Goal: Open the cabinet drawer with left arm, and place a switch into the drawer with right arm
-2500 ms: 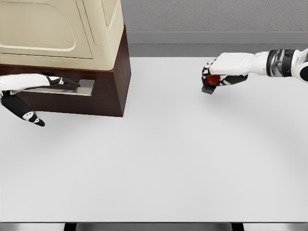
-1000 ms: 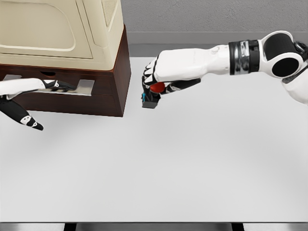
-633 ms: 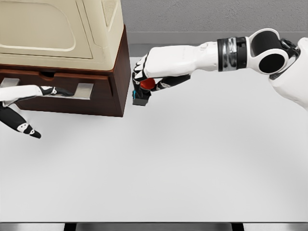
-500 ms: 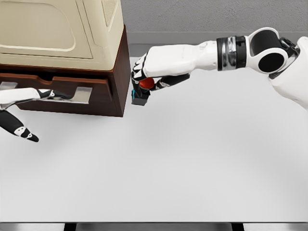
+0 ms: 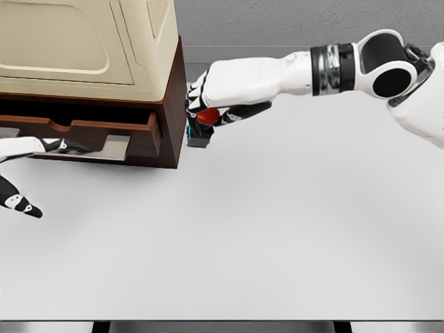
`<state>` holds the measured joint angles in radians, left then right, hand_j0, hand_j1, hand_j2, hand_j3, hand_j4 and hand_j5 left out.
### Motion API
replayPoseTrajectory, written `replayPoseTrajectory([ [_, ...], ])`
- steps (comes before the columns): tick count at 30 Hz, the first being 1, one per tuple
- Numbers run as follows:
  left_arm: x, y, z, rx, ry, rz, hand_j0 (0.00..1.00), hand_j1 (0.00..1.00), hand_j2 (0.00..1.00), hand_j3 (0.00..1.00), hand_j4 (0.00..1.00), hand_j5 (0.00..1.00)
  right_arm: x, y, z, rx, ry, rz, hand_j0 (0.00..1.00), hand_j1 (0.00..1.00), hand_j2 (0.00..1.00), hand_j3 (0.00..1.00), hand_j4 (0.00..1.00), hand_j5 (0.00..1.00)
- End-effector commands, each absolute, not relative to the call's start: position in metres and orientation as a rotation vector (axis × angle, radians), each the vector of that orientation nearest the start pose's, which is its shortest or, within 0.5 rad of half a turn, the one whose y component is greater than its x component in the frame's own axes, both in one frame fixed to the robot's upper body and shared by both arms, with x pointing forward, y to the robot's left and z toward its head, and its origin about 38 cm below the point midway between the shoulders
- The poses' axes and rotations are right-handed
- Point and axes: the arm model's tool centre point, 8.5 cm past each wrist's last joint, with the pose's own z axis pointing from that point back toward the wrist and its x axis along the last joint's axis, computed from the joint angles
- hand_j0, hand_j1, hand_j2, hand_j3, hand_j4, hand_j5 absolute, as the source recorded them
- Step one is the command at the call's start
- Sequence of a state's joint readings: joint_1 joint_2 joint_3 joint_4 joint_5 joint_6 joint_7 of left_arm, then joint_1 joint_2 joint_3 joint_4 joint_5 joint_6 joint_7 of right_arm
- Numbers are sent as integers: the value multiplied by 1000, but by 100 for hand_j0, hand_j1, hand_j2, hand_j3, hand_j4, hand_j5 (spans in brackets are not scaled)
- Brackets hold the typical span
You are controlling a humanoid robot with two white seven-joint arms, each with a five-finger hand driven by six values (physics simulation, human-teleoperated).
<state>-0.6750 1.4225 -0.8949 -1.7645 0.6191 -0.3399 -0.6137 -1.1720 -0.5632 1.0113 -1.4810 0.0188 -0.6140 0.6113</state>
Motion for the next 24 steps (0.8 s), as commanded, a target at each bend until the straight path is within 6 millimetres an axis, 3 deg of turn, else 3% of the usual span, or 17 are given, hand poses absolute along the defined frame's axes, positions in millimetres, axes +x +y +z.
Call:
replayPoseTrajectory([
  [1, 338, 391, 284, -112, -1239, -1553, 100, 100, 100, 100, 100, 100, 439, -112, 339, -24, 2026, -2611, 43, 43, 43, 43, 43, 43],
  [14, 331, 406, 289, -92, -1210, -1527, 100, 100, 100, 100, 100, 100, 437, -101, 350, -23, 2025, -2572, 44, 44, 44, 44, 44, 44],
  [24, 327, 411, 288, -85, -1188, -1524, 100, 100, 100, 100, 100, 100, 427, -59, 365, -87, 2008, -2473, 44, 44, 44, 44, 44, 44],
])
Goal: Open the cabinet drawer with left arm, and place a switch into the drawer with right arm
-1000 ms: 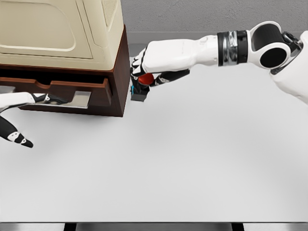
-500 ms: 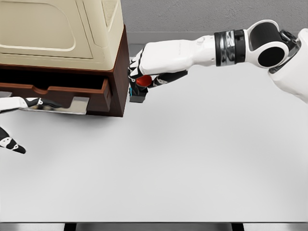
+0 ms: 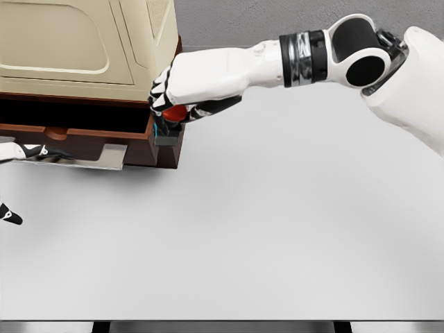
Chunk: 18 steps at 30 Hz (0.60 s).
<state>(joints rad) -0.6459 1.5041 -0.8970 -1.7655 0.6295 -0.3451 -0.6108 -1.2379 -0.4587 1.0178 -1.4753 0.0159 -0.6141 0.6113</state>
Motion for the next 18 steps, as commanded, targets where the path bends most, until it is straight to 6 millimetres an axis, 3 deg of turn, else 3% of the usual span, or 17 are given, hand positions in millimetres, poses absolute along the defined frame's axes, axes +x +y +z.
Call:
replayPoseTrajectory([
  [1, 326, 414, 289, -77, -1180, -1522, 100, 100, 100, 100, 100, 100, 426, -56, 368, -87, 2006, -2465, 44, 44, 44, 44, 44, 44],
  [9, 319, 424, 298, -60, -1177, -1514, 100, 100, 100, 100, 100, 100, 430, -50, 373, -67, 2028, -2485, 43, 43, 43, 43, 43, 43],
  [18, 315, 426, 295, -69, -1170, -1522, 100, 100, 100, 100, 100, 100, 453, -19, 369, -81, 2048, -2542, 43, 43, 43, 43, 43, 43],
])
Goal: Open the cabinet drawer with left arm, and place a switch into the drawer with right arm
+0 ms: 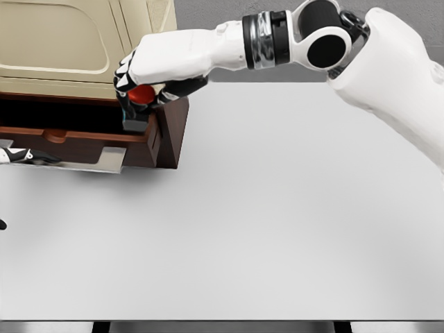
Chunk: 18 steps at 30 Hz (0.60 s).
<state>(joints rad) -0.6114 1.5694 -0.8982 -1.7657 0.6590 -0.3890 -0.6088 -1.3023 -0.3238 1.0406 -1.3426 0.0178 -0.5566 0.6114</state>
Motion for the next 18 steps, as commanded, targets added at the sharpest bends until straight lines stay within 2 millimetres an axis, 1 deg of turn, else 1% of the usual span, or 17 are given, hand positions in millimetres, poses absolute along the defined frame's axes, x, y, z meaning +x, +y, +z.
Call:
replayPoseTrajectory([
  [1, 312, 426, 294, -81, -1180, -1536, 100, 100, 100, 100, 100, 100, 455, -16, 371, -75, 2051, -2546, 43, 43, 43, 43, 43, 43],
  [3, 307, 432, 300, -66, -1177, -1551, 100, 100, 100, 100, 100, 100, 458, -12, 367, -68, 2035, -2574, 43, 43, 43, 43, 43, 43],
  [4, 306, 434, 301, -60, -1171, -1550, 100, 100, 100, 100, 100, 100, 459, -7, 366, -79, 2036, -2576, 43, 43, 43, 43, 43, 43],
  [5, 305, 434, 300, -62, -1168, -1551, 100, 100, 100, 100, 100, 100, 463, -7, 365, -73, 2041, -2585, 43, 43, 43, 43, 43, 43],
  [6, 305, 433, 301, -63, -1170, -1552, 100, 100, 100, 100, 100, 100, 463, -1, 365, -80, 2041, -2585, 43, 43, 43, 43, 43, 43],
  [8, 303, 433, 296, -80, -1167, -1558, 100, 100, 100, 100, 100, 100, 467, 6, 357, -82, 2008, -2625, 43, 43, 43, 43, 43, 43],
  [9, 300, 436, 296, -75, -1153, -1556, 100, 100, 100, 100, 100, 100, 468, 9, 355, -85, 2003, -2631, 43, 43, 43, 43, 43, 43],
  [11, 299, 438, 294, -77, -1141, -1555, 100, 100, 100, 100, 100, 100, 468, 11, 356, -84, 1999, -2632, 43, 43, 43, 43, 43, 43],
  [14, 298, 438, 294, -78, -1143, -1557, 100, 100, 100, 100, 100, 100, 473, 16, 347, -91, 1981, -2671, 43, 43, 43, 43, 43, 43],
  [18, 297, 438, 294, -80, -1143, -1560, 100, 100, 100, 100, 100, 100, 478, 20, 344, -75, 1977, -2690, 43, 43, 43, 43, 43, 43],
])
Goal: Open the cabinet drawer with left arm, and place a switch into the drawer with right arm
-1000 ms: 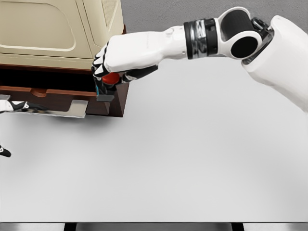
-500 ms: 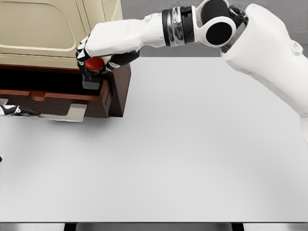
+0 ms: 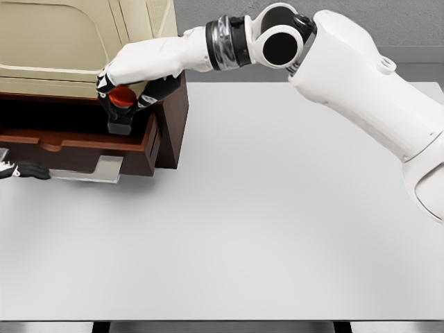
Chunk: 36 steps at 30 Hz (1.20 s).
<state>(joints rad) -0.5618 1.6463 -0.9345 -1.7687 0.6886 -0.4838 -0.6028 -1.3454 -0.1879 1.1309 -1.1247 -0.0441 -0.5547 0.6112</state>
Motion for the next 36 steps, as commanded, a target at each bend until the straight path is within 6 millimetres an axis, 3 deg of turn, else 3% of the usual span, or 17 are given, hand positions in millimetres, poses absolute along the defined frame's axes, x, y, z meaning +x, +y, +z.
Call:
replayPoseTrajectory([
  [1, 298, 439, 295, -76, -1144, -1559, 100, 100, 100, 100, 100, 100, 478, 20, 343, -76, 1980, -2692, 43, 43, 43, 43, 43, 43],
  [8, 298, 438, 298, -72, -1155, -1568, 100, 100, 100, 100, 100, 100, 476, 28, 337, -79, 1941, -2702, 43, 43, 43, 43, 43, 43],
  [16, 298, 436, 309, -64, -1200, -1603, 100, 100, 100, 100, 100, 100, 435, 46, 347, -138, 1826, -2556, 43, 43, 43, 43, 43, 43],
  [26, 298, 435, 319, -54, -1232, -1624, 100, 100, 100, 100, 100, 100, 435, 47, 352, -89, 1802, -2549, 43, 43, 43, 43, 43, 43],
  [30, 300, 431, 340, -46, -1326, -1642, 100, 100, 100, 100, 100, 100, 436, 44, 360, -68, 1805, -2537, 43, 43, 43, 43, 43, 43],
  [34, 301, 433, 365, -13, -1382, -1616, 100, 100, 100, 100, 100, 100, 451, 32, 364, 4, 1842, -2564, 43, 43, 43, 43, 43, 43],
  [36, 302, 432, 366, -15, -1391, -1613, 100, 100, 100, 100, 100, 100, 458, 29, 362, 16, 1853, -2588, 43, 43, 43, 43, 43, 43],
])
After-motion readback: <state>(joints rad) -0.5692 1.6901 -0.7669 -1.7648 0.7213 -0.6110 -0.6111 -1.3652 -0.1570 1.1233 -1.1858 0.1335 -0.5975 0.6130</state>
